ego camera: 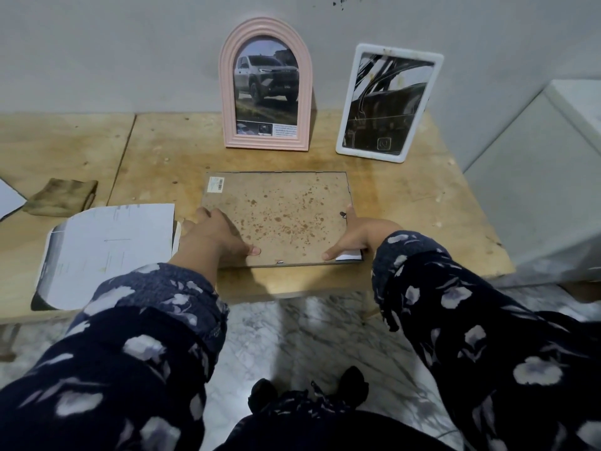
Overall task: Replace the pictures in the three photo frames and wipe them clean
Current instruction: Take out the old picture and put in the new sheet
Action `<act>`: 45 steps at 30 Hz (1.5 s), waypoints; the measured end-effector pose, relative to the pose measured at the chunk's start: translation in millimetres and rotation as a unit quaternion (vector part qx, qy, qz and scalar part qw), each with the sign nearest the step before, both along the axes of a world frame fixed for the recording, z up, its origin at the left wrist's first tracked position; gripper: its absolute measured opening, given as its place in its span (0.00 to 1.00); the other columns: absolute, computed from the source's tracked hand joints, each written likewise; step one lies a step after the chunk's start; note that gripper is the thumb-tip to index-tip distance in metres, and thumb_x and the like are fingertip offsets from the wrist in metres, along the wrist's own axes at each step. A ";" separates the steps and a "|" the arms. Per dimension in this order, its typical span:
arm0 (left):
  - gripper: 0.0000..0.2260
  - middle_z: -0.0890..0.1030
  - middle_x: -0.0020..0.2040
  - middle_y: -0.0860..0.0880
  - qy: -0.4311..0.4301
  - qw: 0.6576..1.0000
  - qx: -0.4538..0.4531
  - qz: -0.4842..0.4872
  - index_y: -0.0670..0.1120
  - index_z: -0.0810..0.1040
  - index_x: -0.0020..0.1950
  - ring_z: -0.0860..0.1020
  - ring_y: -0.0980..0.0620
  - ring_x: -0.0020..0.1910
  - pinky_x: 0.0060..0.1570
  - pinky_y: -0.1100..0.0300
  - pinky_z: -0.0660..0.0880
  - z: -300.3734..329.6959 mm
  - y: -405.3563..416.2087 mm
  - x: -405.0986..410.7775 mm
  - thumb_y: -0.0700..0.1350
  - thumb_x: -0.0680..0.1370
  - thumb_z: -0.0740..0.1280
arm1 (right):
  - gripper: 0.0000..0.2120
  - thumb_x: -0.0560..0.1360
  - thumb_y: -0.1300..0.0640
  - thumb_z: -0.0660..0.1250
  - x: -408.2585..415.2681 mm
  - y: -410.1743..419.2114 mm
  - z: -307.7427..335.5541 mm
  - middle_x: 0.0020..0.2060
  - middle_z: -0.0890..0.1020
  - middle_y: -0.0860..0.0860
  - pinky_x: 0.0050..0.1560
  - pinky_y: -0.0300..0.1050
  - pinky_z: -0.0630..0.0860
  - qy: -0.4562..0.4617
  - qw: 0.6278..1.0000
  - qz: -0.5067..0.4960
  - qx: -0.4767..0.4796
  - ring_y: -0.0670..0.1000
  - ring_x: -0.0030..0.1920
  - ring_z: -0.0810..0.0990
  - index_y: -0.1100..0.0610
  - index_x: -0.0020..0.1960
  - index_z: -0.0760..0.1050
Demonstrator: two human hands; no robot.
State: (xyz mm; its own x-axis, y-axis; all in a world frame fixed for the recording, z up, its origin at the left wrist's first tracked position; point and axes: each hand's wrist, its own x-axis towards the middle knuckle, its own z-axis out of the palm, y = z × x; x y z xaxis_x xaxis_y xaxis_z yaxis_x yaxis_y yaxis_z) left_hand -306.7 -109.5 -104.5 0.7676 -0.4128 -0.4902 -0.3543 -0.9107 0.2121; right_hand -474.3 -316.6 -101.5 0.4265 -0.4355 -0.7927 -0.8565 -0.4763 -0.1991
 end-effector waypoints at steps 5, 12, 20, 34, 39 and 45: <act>0.54 0.54 0.74 0.46 -0.024 0.999 -0.021 0.006 0.47 0.54 0.75 0.54 0.38 0.73 0.69 0.37 0.62 -13.1 5.2 2.1 0.66 0.59 0.77 | 0.62 0.65 0.35 0.73 -9.8 6.0 -6.9 0.74 0.63 0.56 0.65 0.50 0.68 -0.030 0.997 0.042 -0.065 0.59 0.69 0.69 0.54 0.76 0.29; 0.53 0.54 0.75 0.47 -0.042 0.999 -0.033 -0.012 0.50 0.53 0.76 0.56 0.37 0.72 0.68 0.38 0.62 -21.0 14.7 1.8 0.70 0.60 0.74 | 0.59 0.63 0.32 0.72 -3.4 18.7 6.6 0.78 0.45 0.53 0.72 0.65 0.51 0.032 0.980 0.087 -0.177 0.59 0.77 0.46 0.49 0.78 0.37; 0.46 0.49 0.79 0.52 0.014 0.993 -0.045 -0.108 0.53 0.51 0.79 0.53 0.43 0.76 0.74 0.42 0.55 -13.8 42.9 31.4 0.58 0.69 0.75 | 0.44 0.70 0.44 0.67 45.5 75.2 0.7 0.78 0.38 0.53 0.71 0.69 0.36 -0.118 0.972 0.152 -0.137 0.57 0.76 0.34 0.45 0.78 0.45; 0.39 0.57 0.77 0.52 -0.119 0.967 0.060 -0.217 0.55 0.57 0.75 0.58 0.44 0.71 0.68 0.46 0.58 -6.1 45.0 25.9 0.66 0.70 0.68 | 0.47 0.65 0.36 0.72 84.2 105.2 -8.7 0.76 0.53 0.58 0.72 0.68 0.45 -0.096 0.948 0.218 -0.209 0.63 0.75 0.52 0.53 0.75 0.56; 0.37 0.64 0.72 0.53 -0.130 0.959 0.076 -0.242 0.55 0.61 0.73 0.59 0.45 0.70 0.66 0.45 0.55 0.0 42.3 26.9 0.68 0.69 0.67 | 0.48 0.67 0.34 0.69 75.7 100.1 -15.5 0.78 0.44 0.54 0.72 0.69 0.39 -0.102 0.955 0.208 -0.183 0.59 0.77 0.42 0.49 0.77 0.50; 0.39 0.56 0.77 0.50 -0.103 0.962 0.096 -0.233 0.52 0.56 0.76 0.57 0.44 0.72 0.68 0.44 0.55 3.1 38.6 19.4 0.65 0.71 0.67 | 0.46 0.67 0.30 0.65 53.6 95.0 -18.0 0.78 0.42 0.48 0.72 0.67 0.36 -0.154 0.951 0.194 -0.188 0.53 0.78 0.41 0.41 0.77 0.46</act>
State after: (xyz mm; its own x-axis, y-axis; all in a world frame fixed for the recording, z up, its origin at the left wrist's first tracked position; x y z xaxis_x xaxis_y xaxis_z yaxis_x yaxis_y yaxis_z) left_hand -287.3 -70.9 -101.4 0.6103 -0.6527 -0.4488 -0.7504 -0.6580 -0.0635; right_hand -420.7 -221.6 -119.6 0.7992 -0.4258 -0.4243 -0.5307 -0.8313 -0.1653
